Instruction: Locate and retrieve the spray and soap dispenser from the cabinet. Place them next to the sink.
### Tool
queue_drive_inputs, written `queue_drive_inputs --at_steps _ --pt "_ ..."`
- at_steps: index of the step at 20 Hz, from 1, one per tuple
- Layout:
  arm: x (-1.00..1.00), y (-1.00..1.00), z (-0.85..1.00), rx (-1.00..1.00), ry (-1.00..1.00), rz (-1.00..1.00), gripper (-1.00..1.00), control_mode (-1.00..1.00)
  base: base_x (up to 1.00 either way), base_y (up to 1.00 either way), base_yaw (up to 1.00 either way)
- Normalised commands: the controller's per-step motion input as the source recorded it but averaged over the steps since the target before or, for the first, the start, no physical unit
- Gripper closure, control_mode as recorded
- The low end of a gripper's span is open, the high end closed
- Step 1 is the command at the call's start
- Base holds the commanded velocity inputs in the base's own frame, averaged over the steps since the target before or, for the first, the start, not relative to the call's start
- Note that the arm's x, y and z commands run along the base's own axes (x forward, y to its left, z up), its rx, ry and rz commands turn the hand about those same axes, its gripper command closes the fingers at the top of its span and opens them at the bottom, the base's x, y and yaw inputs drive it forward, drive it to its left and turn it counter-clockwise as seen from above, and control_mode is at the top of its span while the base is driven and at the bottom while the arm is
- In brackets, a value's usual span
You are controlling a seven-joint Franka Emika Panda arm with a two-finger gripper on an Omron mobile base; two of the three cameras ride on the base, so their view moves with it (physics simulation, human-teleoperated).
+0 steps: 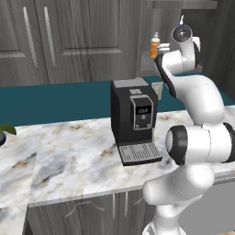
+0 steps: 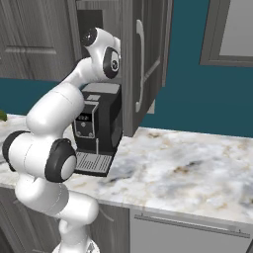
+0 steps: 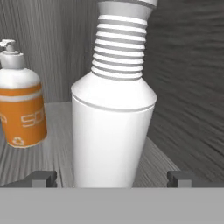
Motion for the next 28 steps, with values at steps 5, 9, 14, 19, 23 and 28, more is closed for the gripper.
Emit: queue_drive_inputs --at_steps 5,9,14,19,23,28 --pt "0.25 -0.05 -0.05 0.0 0.0 0.0 -1.0 -1.0 0.0 0.0 0.0" --pt "0.11 -0.01 -0.02 0.0 0.0 0.0 -1.0 -1.0 0.0 0.0 0.0" --pt "0.16 -0.08 -0.06 0.0 -0.01 0.0 -1.0 -1.0 0.0 0.0 0.0" --pt "0.03 0.0 -0.04 0.0 -0.02 0.0 1.0 -1.0 0.0 0.0 0.0" --pt "0.0 0.0 -0.02 0.0 -0.02 -0.02 1.0 -1.0 0.0 0.0 0.0" --pt "-0.11 0.1 -0.02 0.0 0.0 -0.09 1.0 -1.0 0.0 0.0 0.0"
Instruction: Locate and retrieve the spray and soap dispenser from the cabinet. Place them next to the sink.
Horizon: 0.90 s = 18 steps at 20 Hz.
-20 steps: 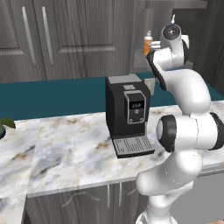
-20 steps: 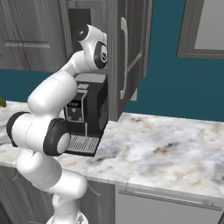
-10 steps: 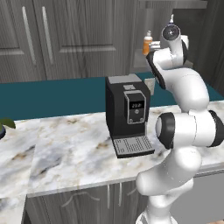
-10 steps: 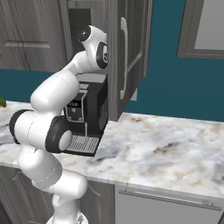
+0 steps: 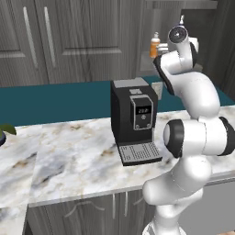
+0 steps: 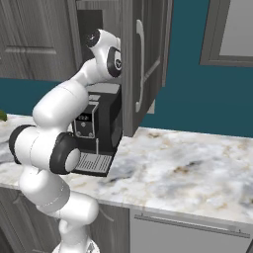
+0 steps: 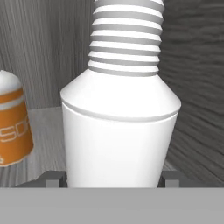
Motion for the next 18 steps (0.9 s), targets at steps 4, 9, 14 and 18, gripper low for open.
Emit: queue_drive_inputs --at_steps 4,9,14,18 --pt "-0.23 0.24 -0.01 0.0 0.0 -0.1 1.0 -1.0 0.0 0.0 0.0" --pt "-0.24 0.22 0.0 0.0 0.0 -0.09 1.0 -1.0 0.0 0.0 0.0" --pt "-0.35 0.11 0.05 0.0 -0.01 -0.06 1.0 -1.0 0.0 0.0 0.0" --pt "-0.42 0.07 0.16 0.0 -0.05 -0.03 1.0 -1.0 0.0 0.0 0.0"
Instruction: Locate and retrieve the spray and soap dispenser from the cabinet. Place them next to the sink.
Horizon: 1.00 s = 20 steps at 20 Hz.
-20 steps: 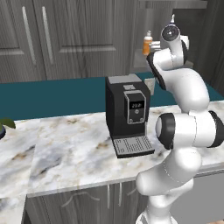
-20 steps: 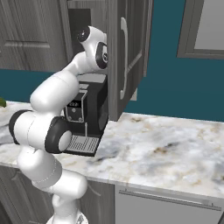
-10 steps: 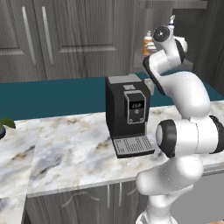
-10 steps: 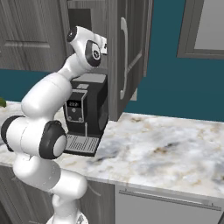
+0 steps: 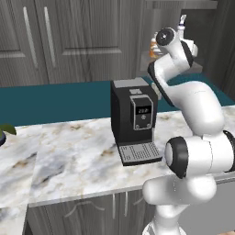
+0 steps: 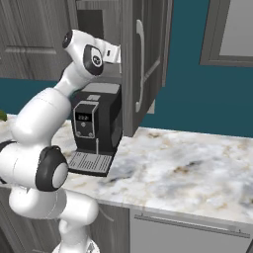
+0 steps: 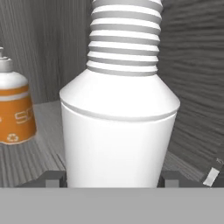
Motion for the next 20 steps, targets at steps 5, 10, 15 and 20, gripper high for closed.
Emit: queue_drive_inputs --at_steps 5,10,15,20 --pt "-0.46 0.18 0.2 0.0 -0.08 -0.01 1.0 -1.0 0.0 0.0 0.0" --pt "-0.52 0.25 0.02 0.0 -0.08 0.01 1.0 -1.0 0.0 0.0 0.0" --pt "-0.83 0.31 0.0 0.0 -0.07 0.03 1.0 -1.0 0.0 0.0 0.0" --pt "-0.99 0.37 -0.03 0.0 -0.01 0.14 1.0 -1.0 0.0 0.0 0.0"
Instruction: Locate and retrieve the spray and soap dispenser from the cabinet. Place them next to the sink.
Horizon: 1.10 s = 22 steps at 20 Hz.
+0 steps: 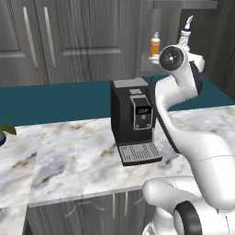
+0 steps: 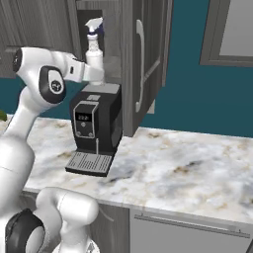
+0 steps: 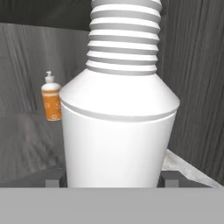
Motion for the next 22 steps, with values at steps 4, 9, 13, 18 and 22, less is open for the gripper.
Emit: queue_drive_inputs --at_steps 4,9,13,18,22 --pt "-0.99 0.36 -0.09 0.0 0.0 0.17 1.0 -1.0 0.0 0.0 0.0" --pt "-0.91 0.2 -0.32 0.03 -0.01 0.19 1.0 -1.0 0.0 0.0 0.0" --pt "-0.75 0.1 -0.46 0.04 0.0 0.28 1.0 -1.0 0.0 0.0 0.0" --pt "-0.33 0.08 -0.34 0.01 0.03 0.42 1.0 -1.0 0.0 0.0 0.0" --pt "-0.05 0.05 -0.26 0.0 0.11 0.5 1.0 -1.0 0.0 0.0 0.0"
